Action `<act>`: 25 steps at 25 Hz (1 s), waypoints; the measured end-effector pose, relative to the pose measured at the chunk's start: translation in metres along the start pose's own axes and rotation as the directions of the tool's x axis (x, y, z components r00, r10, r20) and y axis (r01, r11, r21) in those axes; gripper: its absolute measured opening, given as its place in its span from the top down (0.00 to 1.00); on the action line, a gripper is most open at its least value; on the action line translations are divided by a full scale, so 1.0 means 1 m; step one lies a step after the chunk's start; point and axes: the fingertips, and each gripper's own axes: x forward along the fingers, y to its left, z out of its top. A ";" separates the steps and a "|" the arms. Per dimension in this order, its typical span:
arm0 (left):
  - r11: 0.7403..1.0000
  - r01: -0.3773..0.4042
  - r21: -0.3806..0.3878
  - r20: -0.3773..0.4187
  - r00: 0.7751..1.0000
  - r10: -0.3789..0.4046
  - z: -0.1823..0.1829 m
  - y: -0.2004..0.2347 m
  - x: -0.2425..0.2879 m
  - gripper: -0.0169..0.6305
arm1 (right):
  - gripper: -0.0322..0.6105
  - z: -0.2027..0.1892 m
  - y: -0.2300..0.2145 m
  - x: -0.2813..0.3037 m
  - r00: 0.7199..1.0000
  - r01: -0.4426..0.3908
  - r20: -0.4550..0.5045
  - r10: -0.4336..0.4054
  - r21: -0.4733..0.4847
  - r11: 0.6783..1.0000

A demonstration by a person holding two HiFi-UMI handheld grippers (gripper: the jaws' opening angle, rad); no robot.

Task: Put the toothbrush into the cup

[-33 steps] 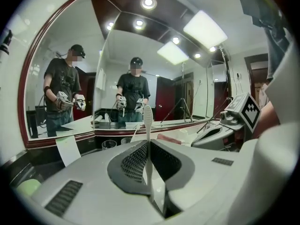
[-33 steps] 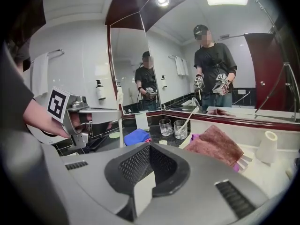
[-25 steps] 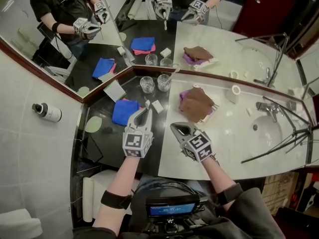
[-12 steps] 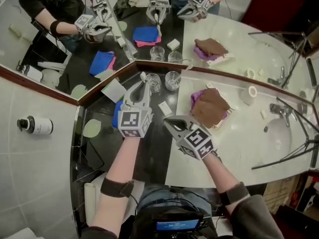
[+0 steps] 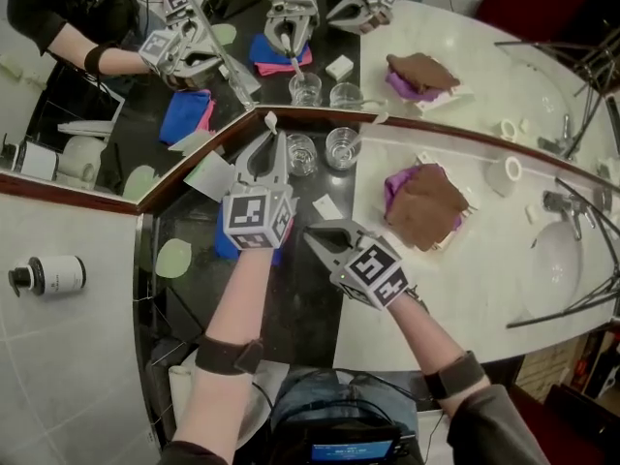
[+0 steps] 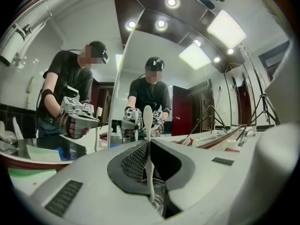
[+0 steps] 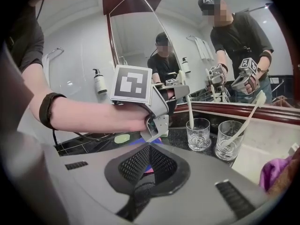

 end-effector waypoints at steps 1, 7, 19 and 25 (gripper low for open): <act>1.000 0.002 -0.005 -0.005 1.000 -0.002 -0.005 0.001 0.002 0.95 | 0.92 -0.002 -0.001 0.002 1.000 -0.002 -0.001 0.002 0.004 1.000; 0.999 -0.013 -0.042 -0.026 1.000 0.012 -0.030 0.009 0.011 0.95 | 0.92 -0.017 -0.005 0.010 1.000 0.002 -0.010 -0.001 0.032 0.999; 0.994 -0.059 -0.088 -0.090 0.995 0.051 -0.064 0.013 0.014 0.95 | 0.92 -0.028 -0.010 0.007 0.999 0.032 -0.017 -0.031 0.061 0.998; 0.993 -0.070 -0.092 -0.105 0.993 0.060 -0.065 0.013 0.016 0.94 | 0.92 -0.030 -0.009 0.005 0.999 0.037 -0.020 -0.035 0.063 0.997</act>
